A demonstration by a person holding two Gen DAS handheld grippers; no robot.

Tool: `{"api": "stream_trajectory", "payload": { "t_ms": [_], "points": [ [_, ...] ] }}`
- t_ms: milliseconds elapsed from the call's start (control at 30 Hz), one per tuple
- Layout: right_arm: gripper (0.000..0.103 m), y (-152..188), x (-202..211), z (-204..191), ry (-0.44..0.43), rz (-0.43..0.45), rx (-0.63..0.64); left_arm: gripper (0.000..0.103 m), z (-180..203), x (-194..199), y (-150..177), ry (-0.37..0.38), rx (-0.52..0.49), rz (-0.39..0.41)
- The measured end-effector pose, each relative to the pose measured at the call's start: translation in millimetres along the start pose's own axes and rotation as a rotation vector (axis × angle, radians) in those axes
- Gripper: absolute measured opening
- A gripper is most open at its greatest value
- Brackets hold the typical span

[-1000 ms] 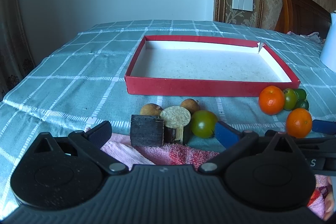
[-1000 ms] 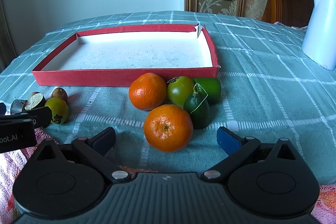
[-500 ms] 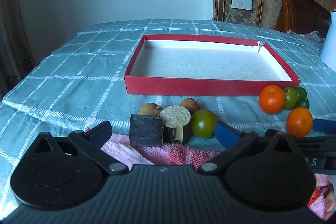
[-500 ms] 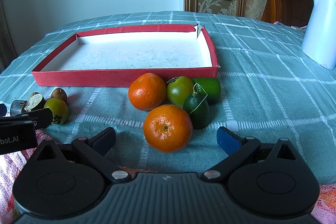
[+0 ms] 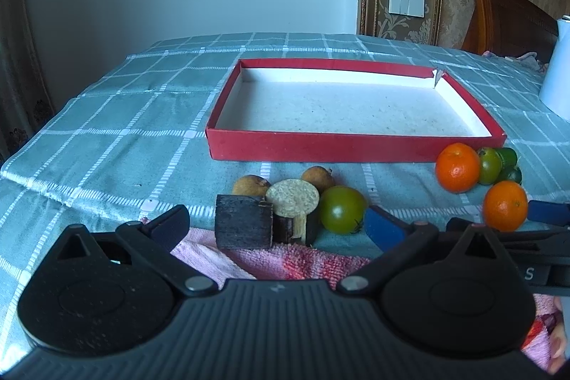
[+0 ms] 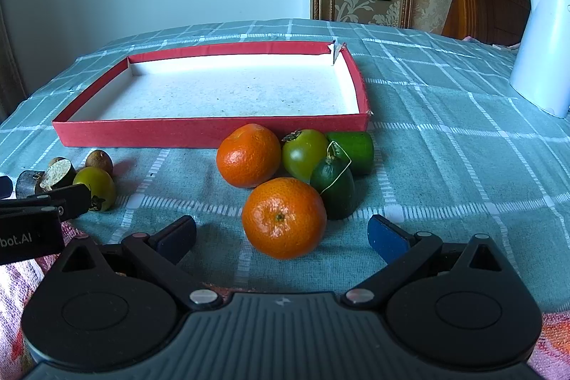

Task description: Organize fruits

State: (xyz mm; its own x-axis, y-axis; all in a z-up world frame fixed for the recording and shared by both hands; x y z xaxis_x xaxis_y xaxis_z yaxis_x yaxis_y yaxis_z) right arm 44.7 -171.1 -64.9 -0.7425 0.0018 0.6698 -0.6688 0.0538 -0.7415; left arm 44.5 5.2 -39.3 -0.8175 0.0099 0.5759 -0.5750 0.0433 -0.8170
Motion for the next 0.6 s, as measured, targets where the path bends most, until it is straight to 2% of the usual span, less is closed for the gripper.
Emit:
{"api": "stream_trajectory", "payload": {
  "t_ms": [600],
  "points": [
    [0.103,-0.2,-0.6,0.7,0.001,0.0,-0.004,0.103,4.8,3.7,3.0,0.008,-0.003,0.003]
  ]
}}
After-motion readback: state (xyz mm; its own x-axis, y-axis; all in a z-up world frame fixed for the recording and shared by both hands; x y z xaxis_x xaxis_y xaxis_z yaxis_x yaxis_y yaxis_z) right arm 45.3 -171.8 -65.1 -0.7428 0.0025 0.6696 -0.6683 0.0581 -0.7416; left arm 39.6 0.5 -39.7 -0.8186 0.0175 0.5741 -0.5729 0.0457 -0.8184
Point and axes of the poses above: each gripper's, at about its wrist camera, not at the fingertips, and x roughly against the way its jaws point, z to its right, y to its underside, the point moved 4 cm from there along -x, roughly the way its jaws point
